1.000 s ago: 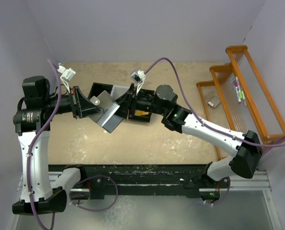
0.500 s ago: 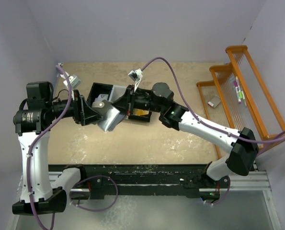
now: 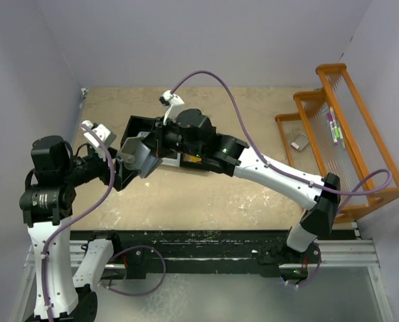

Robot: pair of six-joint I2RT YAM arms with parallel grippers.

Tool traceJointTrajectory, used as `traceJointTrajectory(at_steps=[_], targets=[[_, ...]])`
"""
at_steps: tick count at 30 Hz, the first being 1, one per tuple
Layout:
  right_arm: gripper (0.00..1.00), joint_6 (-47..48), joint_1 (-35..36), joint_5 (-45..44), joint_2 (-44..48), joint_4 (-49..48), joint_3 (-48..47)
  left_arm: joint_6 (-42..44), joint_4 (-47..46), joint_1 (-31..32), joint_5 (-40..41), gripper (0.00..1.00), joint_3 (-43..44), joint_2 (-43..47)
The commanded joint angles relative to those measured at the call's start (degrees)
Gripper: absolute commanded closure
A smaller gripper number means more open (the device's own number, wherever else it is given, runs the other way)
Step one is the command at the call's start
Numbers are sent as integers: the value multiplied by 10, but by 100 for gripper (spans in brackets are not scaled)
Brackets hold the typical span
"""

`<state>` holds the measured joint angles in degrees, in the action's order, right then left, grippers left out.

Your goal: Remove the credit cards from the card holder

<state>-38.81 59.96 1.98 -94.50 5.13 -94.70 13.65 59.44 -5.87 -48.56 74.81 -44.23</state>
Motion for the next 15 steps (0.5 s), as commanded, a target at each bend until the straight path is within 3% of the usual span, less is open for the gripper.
traceJointTrajectory(at_steps=[1,11,15], targets=[[100,4,23,-102,-7,48,-58,28,-67,2,50,10,-43,17],[100,-2,49,-164,-44,89,-116,21,-122,2,124,11,-104,44],[100,0,51,-175,-48,95,-118,15,-137,2,193,21,-107,50]])
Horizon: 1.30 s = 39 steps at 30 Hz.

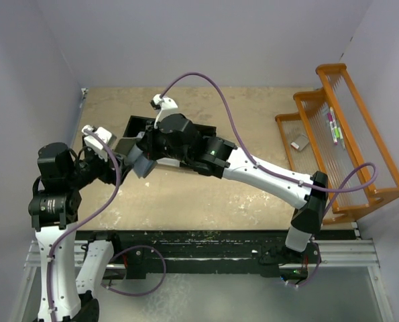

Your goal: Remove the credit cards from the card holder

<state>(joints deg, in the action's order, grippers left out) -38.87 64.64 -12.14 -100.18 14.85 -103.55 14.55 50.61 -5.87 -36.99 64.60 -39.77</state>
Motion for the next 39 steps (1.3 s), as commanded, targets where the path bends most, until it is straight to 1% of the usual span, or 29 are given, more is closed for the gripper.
traceJointTrajectory(at_steps=[1,4,7,10,13,15,18,20,23,27,32,34,36,39], targets=[[100,3,4,-37,10,-1,-26,8,-56,2,98,22,-6,11],[100,5,4,-42,14,1,-17,12,-73,2,148,26,-7,27],[100,7,4,-41,20,-4,-8,2,-78,2,177,30,-1,37],[100,9,4,-29,28,-16,3,-27,-67,2,187,32,11,37],[100,10,4,-4,39,-21,21,-44,-50,2,177,32,21,29],[100,5,4,7,48,-26,34,-54,-50,2,191,32,23,26],[100,-2,4,27,67,-57,62,-67,-46,2,188,32,36,16],[100,0,4,42,82,-86,87,-80,-35,2,151,32,49,4],[100,3,3,66,109,-131,124,-97,-4,2,66,32,72,-18],[100,5,2,80,134,-161,157,-105,39,2,-21,31,94,-49],[100,6,-7,102,148,-180,173,-97,82,2,-69,31,101,-70],[100,7,-12,117,154,-192,181,-97,87,2,-80,32,105,-72],[100,11,-17,137,161,-211,194,-97,101,2,-109,35,112,-81],[100,13,-27,151,171,-225,209,-90,142,2,-161,35,132,-106]])
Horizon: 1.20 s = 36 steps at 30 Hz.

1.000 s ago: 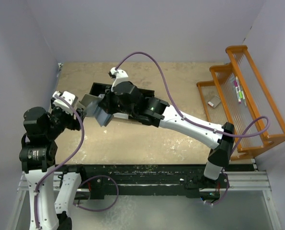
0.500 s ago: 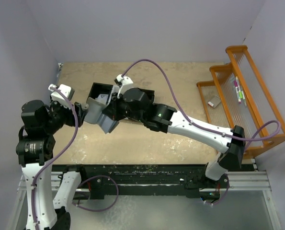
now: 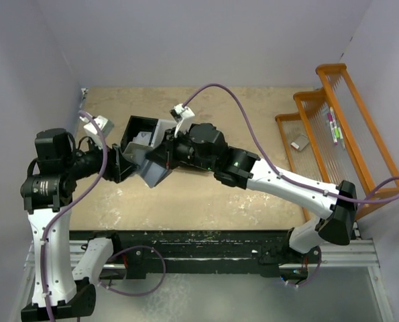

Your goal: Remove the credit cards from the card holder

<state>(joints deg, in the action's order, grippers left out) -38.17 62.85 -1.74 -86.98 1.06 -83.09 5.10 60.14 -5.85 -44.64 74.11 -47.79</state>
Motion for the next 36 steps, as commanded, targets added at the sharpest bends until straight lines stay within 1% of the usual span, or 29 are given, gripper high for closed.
traceJointTrajectory(at_steps=[1,4,5,7,9,11,13,17,18,19,20,21,23,24,26,27,28,31,33,36], targets=[[100,6,-12,49,41,-86,6,5,54,1,-89,33,44,-31],[100,7,-19,48,43,-77,6,2,42,1,-62,22,50,-21],[100,8,-20,45,42,-71,3,1,31,1,-49,20,46,-14],[100,8,-21,44,37,-61,-3,2,4,1,-23,21,34,5],[100,8,-21,51,36,-61,-5,3,-10,1,5,26,26,18],[100,9,-21,57,36,-64,-4,5,-15,1,28,38,29,23],[100,11,-22,66,36,-69,-2,4,-18,1,33,49,33,24],[99,11,-27,110,34,-90,4,-3,-22,1,14,77,39,26],[95,8,-31,128,35,-99,8,-6,-19,1,10,86,39,23],[87,1,-37,153,35,-114,16,-13,-16,1,6,94,41,18],[76,-9,-49,187,37,-137,28,-20,-11,1,0,100,43,13],[68,-24,-63,224,39,-163,46,-28,-7,1,-10,100,46,7],[51,-73,-109,310,50,-257,103,-47,1,1,-36,100,57,-5],[44,-100,-127,351,58,-314,137,-57,2,1,-48,100,63,-11],[38,-170,-161,425,72,-428,199,-77,4,1,-70,100,82,-25],[37,-186,-169,449,78,-468,222,-89,7,1,-83,100,90,-33],[36,-189,-173,465,85,-484,235,-99,8,1,-96,100,96,-40],[37,-157,-174,478,107,-453,249,-131,4,1,-131,100,105,-58],[39,-152,-174,469,120,-450,266,-148,-4,1,-148,100,105,-63],[45,-127,-174,453,128,-411,267,-163,-12,1,-170,100,102,-65]])
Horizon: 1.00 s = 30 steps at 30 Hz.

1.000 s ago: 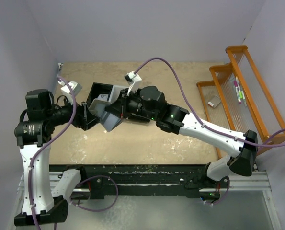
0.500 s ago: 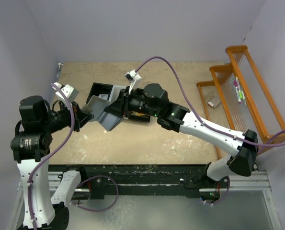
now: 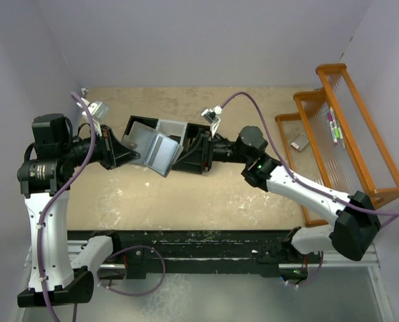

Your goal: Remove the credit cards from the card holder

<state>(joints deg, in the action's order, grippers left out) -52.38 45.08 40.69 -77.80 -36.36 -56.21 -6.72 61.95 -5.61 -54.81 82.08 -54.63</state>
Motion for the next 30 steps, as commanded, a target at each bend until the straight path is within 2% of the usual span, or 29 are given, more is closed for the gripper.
traceJointTrajectory(at_steps=[1,11,14,21,26,30], targets=[[47,14,4,28,34,-38,-1,-49,-30,-1,-79,100,20,2],[65,16,4,-3,25,-44,2,-73,-31,-1,-151,100,34,-2],[65,15,4,8,31,-66,8,-77,-32,-1,-151,100,37,-3],[59,15,4,54,45,-99,20,-79,-32,-1,-144,100,40,-7],[59,-4,4,86,55,-156,37,-80,-33,-2,-146,100,41,-11],[64,1,4,81,56,-151,35,-85,-35,-1,-148,100,41,-12]])
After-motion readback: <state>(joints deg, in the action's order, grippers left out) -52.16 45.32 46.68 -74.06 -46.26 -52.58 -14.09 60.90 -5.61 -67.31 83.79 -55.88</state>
